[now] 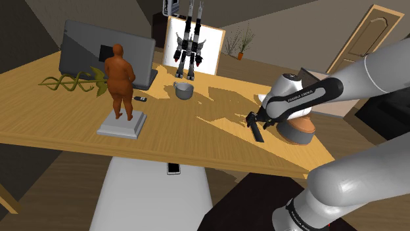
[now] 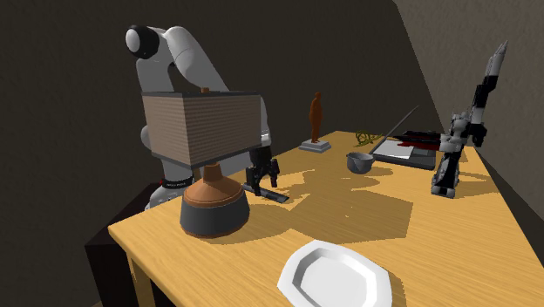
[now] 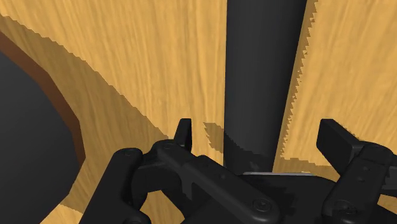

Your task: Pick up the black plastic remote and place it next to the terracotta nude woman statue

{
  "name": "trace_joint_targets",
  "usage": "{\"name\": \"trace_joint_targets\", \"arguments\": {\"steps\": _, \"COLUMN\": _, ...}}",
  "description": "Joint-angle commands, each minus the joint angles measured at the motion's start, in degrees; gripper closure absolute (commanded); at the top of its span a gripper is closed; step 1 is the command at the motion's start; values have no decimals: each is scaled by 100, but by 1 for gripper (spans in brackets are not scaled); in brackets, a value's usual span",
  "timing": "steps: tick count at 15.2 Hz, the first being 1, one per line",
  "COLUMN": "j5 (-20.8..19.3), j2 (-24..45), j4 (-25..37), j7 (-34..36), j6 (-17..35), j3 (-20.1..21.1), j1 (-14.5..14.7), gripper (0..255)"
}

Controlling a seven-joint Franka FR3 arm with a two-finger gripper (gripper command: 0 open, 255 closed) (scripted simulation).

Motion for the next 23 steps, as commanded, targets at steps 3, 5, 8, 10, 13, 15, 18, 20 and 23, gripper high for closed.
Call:
{"name": "trace_joint_targets", "arguments": {"steps": 3, "j5": -27, "j2": 100, "j4": 6, "j7": 33, "j6": 97, "j3": 12, "j1": -12, "gripper": 0}}
{"name": "trace_joint_targets", "arguments": {"steps": 5, "j5": -27, "j2": 100, "j4": 6, "j7": 33, "j6": 97, "j3": 12, "j1": -12, "gripper": 0}}
{"name": "trace_joint_targets", "arguments": {"steps": 8, "j5": -27, "j2": 100, "j4": 6, "j7": 33, "j6": 96, "j3": 12, "j1": -12, "gripper": 255}}
{"name": "trace_joint_targets", "arguments": {"steps": 10, "j5": -27, "j2": 101, "j4": 6, "j7": 37, "j6": 98, "j3": 15, "j1": -11, "gripper": 255}}
{"name": "trace_joint_targets", "arguments": {"steps": 13, "j5": -22, "j2": 109, "j4": 31, "j7": 52, "j6": 79, "j3": 27, "j1": -2, "gripper": 255}}
{"name": "trace_joint_targets", "arguments": {"steps": 15, "j5": -12, "j2": 74, "j4": 24, "j7": 41, "j6": 51, "j3": 23, "j1": 2, "gripper": 255}}
{"name": "trace_joint_targets", "arguments": {"steps": 18, "j5": 7, "j2": 16, "j4": 25, "j7": 3, "j6": -6, "j3": 6, "j1": 4, "gripper": 255}}
{"name": "trace_joint_targets", "arguments": {"steps": 20, "j5": 65, "j2": -146, "j4": 68, "j7": -50, "j6": -210, "j3": -8, "j1": 36, "gripper": 255}}
{"name": "trace_joint_targets", "arguments": {"steps": 23, "j5": 138, "j2": -373, "j4": 146, "j7": -118, "j6": -513, "j3": -24, "j1": 77, "gripper": 255}}
